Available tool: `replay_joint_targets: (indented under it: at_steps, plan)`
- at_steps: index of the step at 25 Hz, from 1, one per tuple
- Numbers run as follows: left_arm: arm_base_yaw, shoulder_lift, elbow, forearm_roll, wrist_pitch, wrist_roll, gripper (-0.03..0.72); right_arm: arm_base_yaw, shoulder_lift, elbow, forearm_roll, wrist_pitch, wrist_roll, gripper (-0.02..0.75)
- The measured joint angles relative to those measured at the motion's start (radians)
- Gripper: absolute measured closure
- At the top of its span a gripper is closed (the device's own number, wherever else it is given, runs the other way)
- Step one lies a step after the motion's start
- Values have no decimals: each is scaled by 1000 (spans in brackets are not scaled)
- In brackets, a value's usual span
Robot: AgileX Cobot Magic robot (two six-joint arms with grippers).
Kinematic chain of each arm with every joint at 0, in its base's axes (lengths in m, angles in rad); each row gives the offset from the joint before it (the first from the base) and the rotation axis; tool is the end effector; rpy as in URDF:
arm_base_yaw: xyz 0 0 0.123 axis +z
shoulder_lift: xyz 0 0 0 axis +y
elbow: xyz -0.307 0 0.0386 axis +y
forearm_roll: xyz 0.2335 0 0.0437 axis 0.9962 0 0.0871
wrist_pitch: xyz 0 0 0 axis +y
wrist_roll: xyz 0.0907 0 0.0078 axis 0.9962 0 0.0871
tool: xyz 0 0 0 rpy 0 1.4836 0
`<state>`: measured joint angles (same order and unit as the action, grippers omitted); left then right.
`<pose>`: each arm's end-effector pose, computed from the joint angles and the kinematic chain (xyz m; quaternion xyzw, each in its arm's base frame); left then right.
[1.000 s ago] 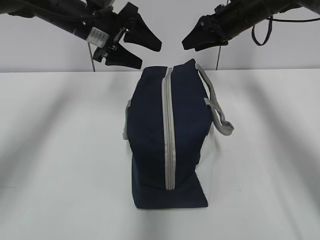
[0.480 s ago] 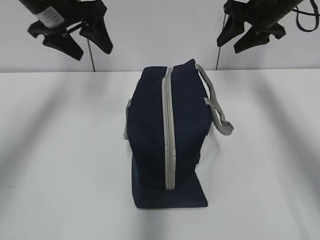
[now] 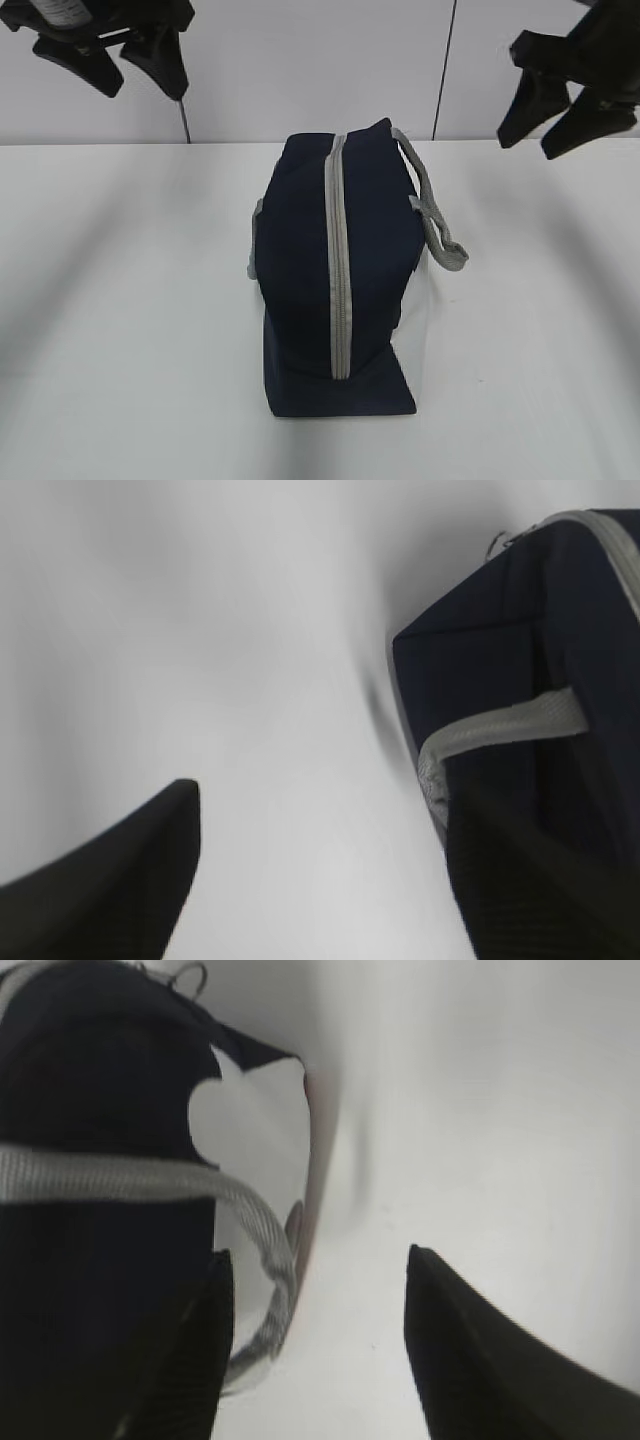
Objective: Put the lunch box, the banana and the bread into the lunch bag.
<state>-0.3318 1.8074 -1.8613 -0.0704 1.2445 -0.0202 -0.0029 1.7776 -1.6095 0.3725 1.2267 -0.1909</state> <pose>0.3584 -0.1299 0.3875 0.1476 0.9609 -0.0750 0.2217 0.3625 0.0302 0.3375 -0.0526 0.9736 0.1677 0.1459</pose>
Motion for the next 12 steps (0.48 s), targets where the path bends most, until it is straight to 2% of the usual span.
replay_joint_targets:
  at_steps: [3,12]
  plan:
    - [0,-72,102,18,0,0,177,0,-138,132,-37,-27,0,332]
    - [0,-420,527,19,-49,-2,177,0,-507,433,-125,-116,0,332]
